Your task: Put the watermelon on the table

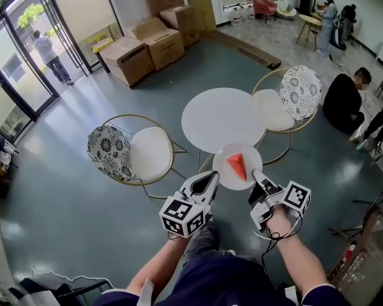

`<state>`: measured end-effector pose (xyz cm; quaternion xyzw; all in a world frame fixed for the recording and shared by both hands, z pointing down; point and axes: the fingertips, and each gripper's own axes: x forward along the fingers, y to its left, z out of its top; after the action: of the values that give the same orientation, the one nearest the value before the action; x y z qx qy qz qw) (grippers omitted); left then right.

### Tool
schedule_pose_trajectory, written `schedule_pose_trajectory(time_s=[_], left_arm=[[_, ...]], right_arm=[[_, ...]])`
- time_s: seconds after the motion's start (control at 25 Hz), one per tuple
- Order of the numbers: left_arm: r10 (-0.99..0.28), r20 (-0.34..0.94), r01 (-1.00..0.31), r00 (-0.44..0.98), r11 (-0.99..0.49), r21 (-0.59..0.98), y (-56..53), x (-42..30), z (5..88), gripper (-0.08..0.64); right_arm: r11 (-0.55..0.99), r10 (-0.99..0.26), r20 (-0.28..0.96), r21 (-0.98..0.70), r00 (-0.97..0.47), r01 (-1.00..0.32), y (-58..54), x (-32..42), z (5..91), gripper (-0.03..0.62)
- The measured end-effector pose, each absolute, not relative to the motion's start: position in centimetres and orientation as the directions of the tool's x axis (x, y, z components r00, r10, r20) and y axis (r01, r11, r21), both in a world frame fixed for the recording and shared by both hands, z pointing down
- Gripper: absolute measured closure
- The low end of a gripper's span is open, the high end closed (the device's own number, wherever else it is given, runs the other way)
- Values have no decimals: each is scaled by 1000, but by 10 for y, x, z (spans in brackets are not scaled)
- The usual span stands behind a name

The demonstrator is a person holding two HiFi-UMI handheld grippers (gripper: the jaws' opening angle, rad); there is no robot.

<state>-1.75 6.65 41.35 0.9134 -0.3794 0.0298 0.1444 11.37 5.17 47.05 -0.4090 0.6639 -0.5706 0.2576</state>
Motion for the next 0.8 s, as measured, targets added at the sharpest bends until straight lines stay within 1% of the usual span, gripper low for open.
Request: schedule_pose_trajectory(time_s=[0.44,0.8], left_arm=[[-639,179,-662,748,-697,275,-48,-44,432,555],[-583,192,-613,789,-732,297,-119,-60,436,555]], right_arm=[[-30,-850,171,-960,-498,-277,-53,88,488,578],[-69,-889,191,-954,-417,-292,-121,82,480,578]])
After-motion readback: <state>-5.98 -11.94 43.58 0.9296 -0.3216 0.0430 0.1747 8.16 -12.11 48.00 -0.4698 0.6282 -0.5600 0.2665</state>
